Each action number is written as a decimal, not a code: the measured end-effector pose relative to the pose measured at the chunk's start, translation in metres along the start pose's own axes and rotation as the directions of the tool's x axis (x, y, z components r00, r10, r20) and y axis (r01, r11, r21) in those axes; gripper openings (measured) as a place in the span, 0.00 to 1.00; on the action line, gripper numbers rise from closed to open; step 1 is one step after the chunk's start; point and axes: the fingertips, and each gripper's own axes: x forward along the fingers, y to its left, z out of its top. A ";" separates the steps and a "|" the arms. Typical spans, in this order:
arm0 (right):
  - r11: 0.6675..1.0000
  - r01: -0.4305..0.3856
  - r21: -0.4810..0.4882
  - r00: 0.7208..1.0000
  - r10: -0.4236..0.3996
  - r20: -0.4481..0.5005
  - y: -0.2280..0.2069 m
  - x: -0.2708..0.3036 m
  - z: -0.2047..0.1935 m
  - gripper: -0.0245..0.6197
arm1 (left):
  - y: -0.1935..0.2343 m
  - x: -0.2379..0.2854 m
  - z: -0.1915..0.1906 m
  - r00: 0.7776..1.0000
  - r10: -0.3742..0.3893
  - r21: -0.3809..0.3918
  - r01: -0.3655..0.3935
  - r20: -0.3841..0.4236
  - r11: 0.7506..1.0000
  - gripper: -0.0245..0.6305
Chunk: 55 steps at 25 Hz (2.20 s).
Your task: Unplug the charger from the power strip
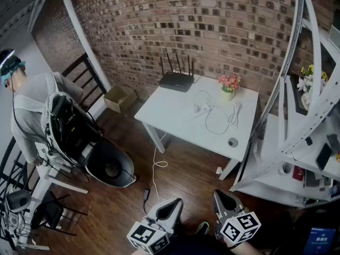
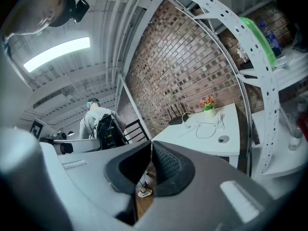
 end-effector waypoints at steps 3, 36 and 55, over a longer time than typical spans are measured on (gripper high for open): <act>1.000 0.015 -0.019 1.000 -0.014 0.027 -0.006 0.013 0.013 0.07 | 0.014 0.011 0.011 1.000 -0.002 -0.019 0.003 0.021 1.000 0.05; 0.978 0.204 -0.038 0.978 -0.206 -0.041 0.049 0.215 0.014 0.06 | 0.207 0.055 0.085 0.966 -0.258 -0.075 0.258 0.017 0.963 0.04; 0.992 0.112 -0.063 0.994 -0.110 0.024 -0.120 0.275 0.129 0.06 | 0.202 0.248 0.127 0.997 -0.077 0.020 0.076 0.028 0.997 0.05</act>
